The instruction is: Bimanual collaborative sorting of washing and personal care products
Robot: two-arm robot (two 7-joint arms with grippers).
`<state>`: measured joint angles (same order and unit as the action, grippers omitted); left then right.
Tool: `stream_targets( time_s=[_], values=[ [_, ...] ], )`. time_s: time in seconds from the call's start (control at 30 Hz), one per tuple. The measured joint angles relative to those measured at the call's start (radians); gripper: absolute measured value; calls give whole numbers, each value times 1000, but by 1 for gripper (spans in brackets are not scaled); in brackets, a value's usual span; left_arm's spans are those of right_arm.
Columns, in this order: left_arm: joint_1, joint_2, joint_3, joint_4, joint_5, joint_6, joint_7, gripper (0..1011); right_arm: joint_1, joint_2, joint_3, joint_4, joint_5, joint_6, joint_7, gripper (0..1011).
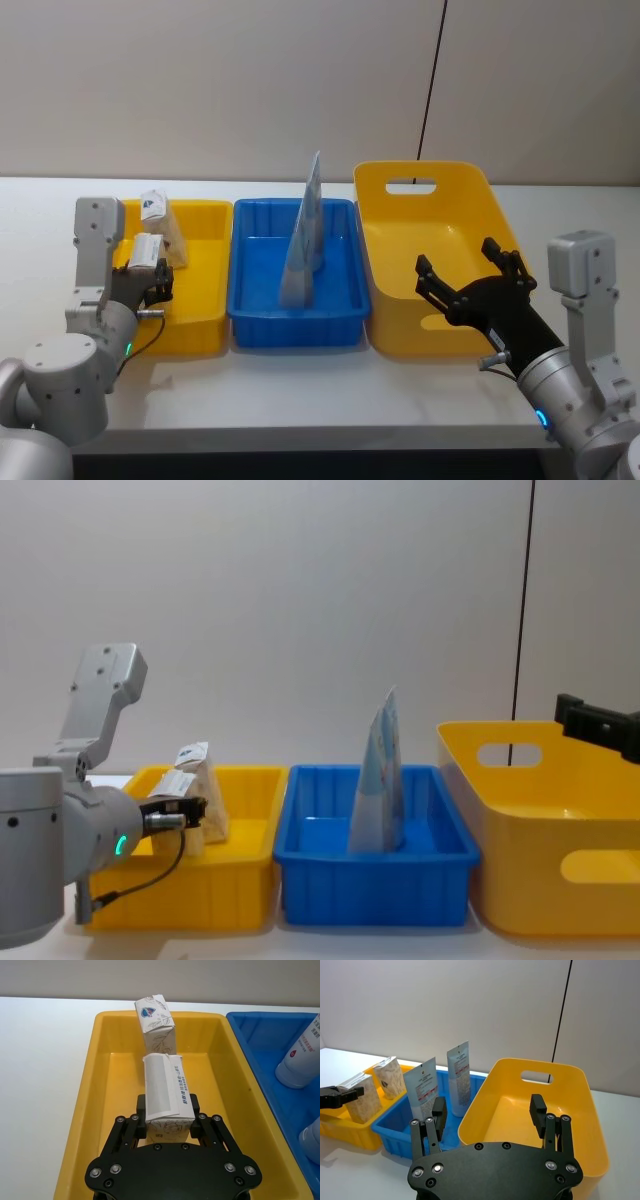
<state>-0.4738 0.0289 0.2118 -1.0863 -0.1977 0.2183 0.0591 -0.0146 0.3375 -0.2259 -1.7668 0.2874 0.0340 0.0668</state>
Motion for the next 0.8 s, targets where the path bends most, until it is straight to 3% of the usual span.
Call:
stream_targets(
  time_s=[0.5, 0.8],
  values=[
    [13, 7, 6, -42, 37, 10, 16, 414, 0, 0, 0, 0, 0, 0, 0, 1000],
    [42, 57, 32, -155, 88, 12, -2, 414, 0, 0, 0, 0, 0, 0, 0, 1000]
  ],
)
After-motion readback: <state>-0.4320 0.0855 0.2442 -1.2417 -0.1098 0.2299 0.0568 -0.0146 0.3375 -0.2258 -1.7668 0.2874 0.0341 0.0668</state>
